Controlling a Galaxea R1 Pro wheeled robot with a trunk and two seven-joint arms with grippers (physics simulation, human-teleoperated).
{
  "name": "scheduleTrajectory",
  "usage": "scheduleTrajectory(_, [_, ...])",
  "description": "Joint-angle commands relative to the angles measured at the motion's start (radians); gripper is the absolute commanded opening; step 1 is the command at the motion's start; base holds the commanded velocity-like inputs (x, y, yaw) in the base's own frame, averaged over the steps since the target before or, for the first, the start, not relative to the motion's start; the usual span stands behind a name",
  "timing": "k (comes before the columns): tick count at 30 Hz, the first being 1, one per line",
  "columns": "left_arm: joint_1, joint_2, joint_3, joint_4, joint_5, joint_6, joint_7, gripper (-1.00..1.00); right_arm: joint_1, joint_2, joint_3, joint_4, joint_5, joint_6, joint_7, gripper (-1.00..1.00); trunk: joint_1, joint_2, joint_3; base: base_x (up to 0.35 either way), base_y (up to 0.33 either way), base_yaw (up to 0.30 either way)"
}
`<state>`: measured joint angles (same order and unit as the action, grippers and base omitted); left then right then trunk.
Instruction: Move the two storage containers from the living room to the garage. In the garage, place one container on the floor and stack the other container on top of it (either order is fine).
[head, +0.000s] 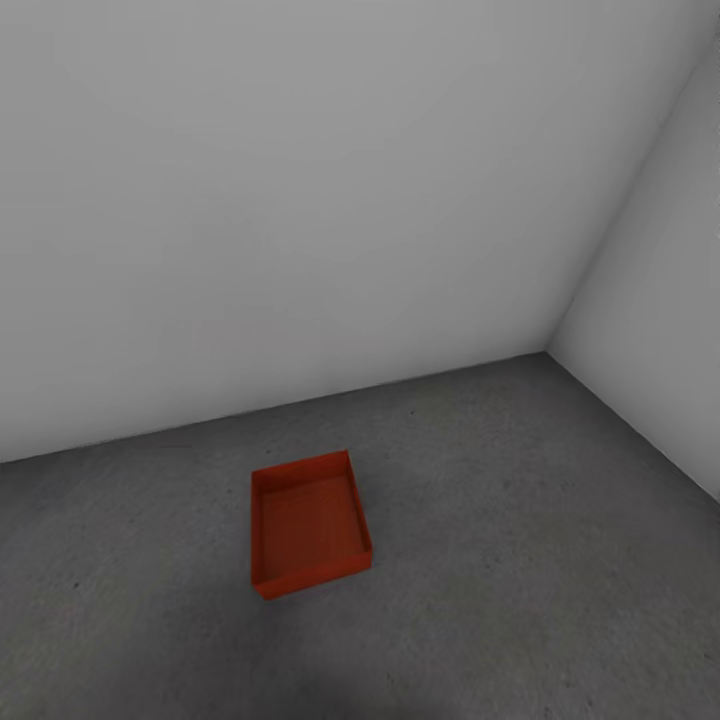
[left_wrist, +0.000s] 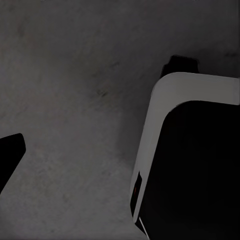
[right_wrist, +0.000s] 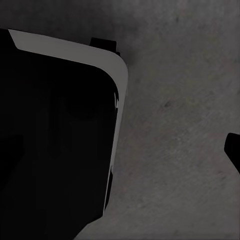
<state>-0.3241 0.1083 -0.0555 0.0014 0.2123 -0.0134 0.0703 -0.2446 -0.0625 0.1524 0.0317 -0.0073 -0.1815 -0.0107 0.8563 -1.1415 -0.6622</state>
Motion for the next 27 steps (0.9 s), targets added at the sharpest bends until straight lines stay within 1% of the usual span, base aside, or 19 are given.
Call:
scheduleTrajectory(1, [0.0, 0.0, -0.006, 0.0, 0.009, -0.001, 0.002, 1.0, 0.0, 0.001, 0.006, 0.003, -0.001, -0.006, -0.001, 1.0, 0.0, 0.0, 0.001, 0.0, 0.0, -0.039])
scheduleTrajectory(6, [0.0, -0.007, -0.006, 0.0, 0.009, 0.0, 0.001, 1.0, 0.007, 0.003, 0.006, 0.004, 0.0, -0.007, 0.0, 1.0, 0.0, 0.0, 0.009, 0.0, 0.0, -0.015])
scheduleTrajectory(10, [0.0, -0.017, -0.006, 0.0, 0.009, 0.001, 0.0, 1.0, 0.024, 0.006, 0.007, 0.002, 0.004, -0.008, 0.001, 1.0, 0.0, 0.0, 0.015, 0.0, 0.0, -0.003])
scheduleTrajectory(17, [0.0, -0.023, -0.006, 0.0, 0.008, 0.0, 0.001, 1.0, 0.041, 0.042, 0.007, 0.002, 0.006, -0.007, -0.007, 1.0, 0.0, 0.0, 0.019, 0.0, 0.0, -0.004])
scheduleTrajectory(21, [0.0, -0.023, -0.006, -0.002, 0.005, -0.003, 0.005, 1.0, 0.044, 0.052, 0.007, 0.002, 0.008, -0.007, -0.007, 1.0, 0.0, 0.0, 0.024, 0.0, 0.0, -0.042])
scheduleTrajectory(24, [0.0, -0.024, -0.008, -0.004, -0.002, -0.003, 0.005, 1.0, 0.051, 0.056, 0.007, 0.002, 0.027, -0.007, -0.007, 1.0, 0.0, 0.0, 0.028, 0.0, 0.0, -0.057])
scheduleTrajectory(25, [0.0, -0.025, -0.008, -0.004, -0.001, -0.003, 0.004, 1.0, 0.054, 0.057, 0.007, 0.002, 0.053, -0.007, -0.006, 1.0, 0.0, 0.0, 0.029, 0.0, 0.0, -0.061])
scheduleTrajectory(27, [0.0, -0.024, -0.008, -0.004, -0.002, -0.003, 0.004, 1.0, 0.055, 0.057, 0.007, 0.002, 0.064, -0.007, -0.005, 1.0, 0.0, 0.0, 0.032, 0.0, 0.0, -0.062])
